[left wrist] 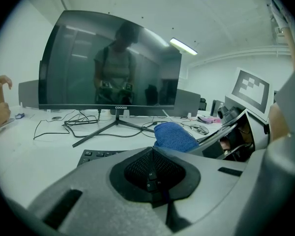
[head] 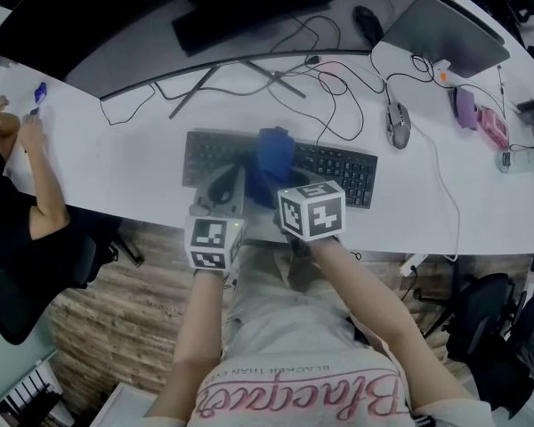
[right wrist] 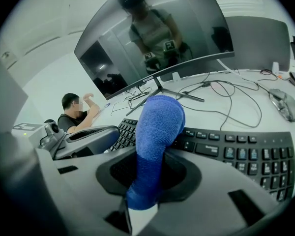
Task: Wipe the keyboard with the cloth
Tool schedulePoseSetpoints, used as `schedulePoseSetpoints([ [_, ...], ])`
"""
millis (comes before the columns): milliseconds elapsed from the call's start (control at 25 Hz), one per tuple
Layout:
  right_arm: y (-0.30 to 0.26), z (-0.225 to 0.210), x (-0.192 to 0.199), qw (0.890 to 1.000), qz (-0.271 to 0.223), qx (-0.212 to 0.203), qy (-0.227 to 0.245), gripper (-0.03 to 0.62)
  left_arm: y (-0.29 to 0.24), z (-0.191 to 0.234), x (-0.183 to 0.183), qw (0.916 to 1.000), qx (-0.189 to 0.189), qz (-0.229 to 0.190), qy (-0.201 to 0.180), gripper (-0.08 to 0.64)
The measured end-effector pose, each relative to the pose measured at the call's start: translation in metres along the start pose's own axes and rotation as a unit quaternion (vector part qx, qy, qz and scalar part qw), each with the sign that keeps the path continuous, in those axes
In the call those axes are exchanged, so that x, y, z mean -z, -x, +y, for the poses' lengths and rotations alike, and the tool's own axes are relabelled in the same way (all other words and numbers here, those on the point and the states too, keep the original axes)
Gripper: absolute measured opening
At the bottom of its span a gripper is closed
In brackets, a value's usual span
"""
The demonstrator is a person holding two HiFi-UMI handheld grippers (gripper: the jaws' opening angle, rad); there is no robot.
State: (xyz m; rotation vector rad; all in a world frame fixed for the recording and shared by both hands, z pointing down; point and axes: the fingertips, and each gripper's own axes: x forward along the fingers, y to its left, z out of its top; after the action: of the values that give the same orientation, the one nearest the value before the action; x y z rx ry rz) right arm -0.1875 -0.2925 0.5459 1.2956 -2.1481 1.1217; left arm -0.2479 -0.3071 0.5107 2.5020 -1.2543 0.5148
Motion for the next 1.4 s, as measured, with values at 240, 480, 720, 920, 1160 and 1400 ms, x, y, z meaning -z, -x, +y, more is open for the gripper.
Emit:
schedulePoseSetpoints([
  [240,0.015,-0.017,0.004,1.0,0.004,0.008,0.005,0.097,-0.009,-0.019,-0.006,1.0,0.003,0.0,-0.003,0.006],
  [480,0.032,-0.035,0.008,1.0,0.007,0.019,0.013,0.097,-0.018,-0.041,-0.009,0.9999,0.01,0.0,-0.012,0.006],
  [720,0.049,-0.056,0.013,0.999,0.007,0.031,0.016,0.097,-0.028,-0.068,-0.011,0.9996,0.023,0.003,-0.016,0.006],
  [920,0.065,-0.075,0.017,0.999,0.005,0.041,0.016,0.097,-0.037,-0.093,-0.014,0.9991,0.034,0.003,-0.025,0.006],
  [1160,0.08,-0.092,0.022,0.999,0.005,0.047,0.016,0.097,-0.045,-0.117,-0.016,0.9986,0.041,0.004,-0.033,0.006],
  [1400,0.096,-0.11,0.027,0.998,0.008,0.056,0.023,0.097,-0.052,-0.137,-0.02,0.9982,0.045,0.002,-0.038,0.006],
])
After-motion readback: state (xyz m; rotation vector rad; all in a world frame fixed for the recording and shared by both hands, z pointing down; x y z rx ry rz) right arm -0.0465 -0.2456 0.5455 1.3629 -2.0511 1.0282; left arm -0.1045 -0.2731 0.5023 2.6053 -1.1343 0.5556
